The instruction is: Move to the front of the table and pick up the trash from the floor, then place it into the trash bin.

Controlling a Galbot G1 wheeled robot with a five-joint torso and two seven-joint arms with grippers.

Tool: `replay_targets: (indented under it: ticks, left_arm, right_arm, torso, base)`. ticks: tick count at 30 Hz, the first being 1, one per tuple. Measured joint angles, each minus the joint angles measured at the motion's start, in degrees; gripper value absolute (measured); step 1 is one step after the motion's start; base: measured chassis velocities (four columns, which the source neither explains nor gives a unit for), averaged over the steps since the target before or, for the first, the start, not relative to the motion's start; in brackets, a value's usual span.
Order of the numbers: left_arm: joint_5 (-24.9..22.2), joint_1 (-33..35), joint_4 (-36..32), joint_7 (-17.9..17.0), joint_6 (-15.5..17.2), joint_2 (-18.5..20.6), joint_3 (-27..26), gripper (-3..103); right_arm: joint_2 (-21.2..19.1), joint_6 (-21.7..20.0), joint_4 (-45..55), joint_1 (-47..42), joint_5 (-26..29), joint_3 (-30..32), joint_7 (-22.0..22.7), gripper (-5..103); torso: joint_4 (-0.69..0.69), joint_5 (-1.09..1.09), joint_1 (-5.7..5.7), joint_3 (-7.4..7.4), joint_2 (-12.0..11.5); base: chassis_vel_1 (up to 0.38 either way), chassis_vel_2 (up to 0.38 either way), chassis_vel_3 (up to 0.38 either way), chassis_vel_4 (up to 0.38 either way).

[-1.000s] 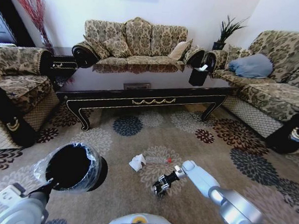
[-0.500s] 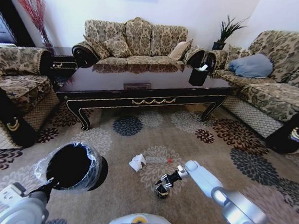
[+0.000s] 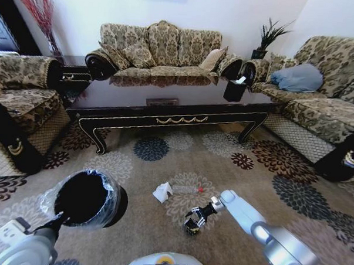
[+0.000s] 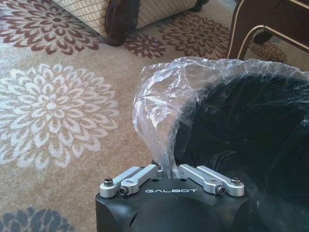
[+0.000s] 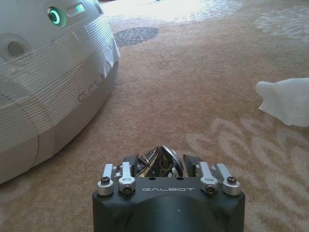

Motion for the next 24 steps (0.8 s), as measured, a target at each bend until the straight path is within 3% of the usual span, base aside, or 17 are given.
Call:
replay_targets:
  ticks: [2,6,7,9,12,19,24]
  left_arm:
    - [0.02,0.09,0.00,0.00,0.00,0.00,0.00,2]
    - [0.03,0.16,0.00,0.00,0.00,0.02,-0.01,2]
    - [0.03,0.16,0.00,0.01,0.00,0.06,-0.01,2]
    - [0.03,0.16,0.00,0.01,0.00,0.09,-0.01,2]
    - [0.01,0.12,0.00,0.01,0.00,0.19,0.01,2]
    - [-0.08,-0.18,0.00,0.01,0.00,0.55,0.26,2]
    - [-0.25,-0.79,0.00,0.02,-0.01,1.55,0.86,2]
  right_arm:
    - [-0.11,0.08,-0.07,0.00,-0.40,0.29,-0.02,46]
    - [-0.24,0.33,-0.16,0.00,-0.88,0.63,0.07,36]
    - [-0.29,0.41,-0.16,0.00,-1.09,0.74,0.10,24]
    - [-0.34,0.53,-0.16,0.00,-1.26,0.87,0.11,24]
    - [-0.51,0.85,-0.16,-0.08,-1.76,1.23,0.17,13]
    - [-1.00,1.51,-0.04,-0.02,-1.56,2.23,0.55,12]
    - [-1.70,1.41,2.17,0.04,1.48,4.03,1.02,12]
  torso:
    - [0.00,0.00,0.00,0.00,0.00]
    - [0.00,0.00,0.00,0.00,0.00]
    - [0.00,0.00,0.00,0.00,0.00]
    - [0.00,0.00,0.00,0.00,0.00]
    - [0.00,0.00,0.00,0.00,0.00]
    - [0.00,0.00,0.00,0.00,0.00]
    - [0.00,0.01,0.00,0.00,0.00]
  base:
    - [0.000,0.000,0.000,0.000]
    - [0.000,0.000,0.000,0.000]
    - [0.000,0.000,0.000,0.000]
    - [0.000,0.000,0.000,0.000]
    - [0.000,0.000,0.000,0.000]
    - [0.000,0.000,0.000,0.000]
    - [0.000,0.000,0.000,0.000]
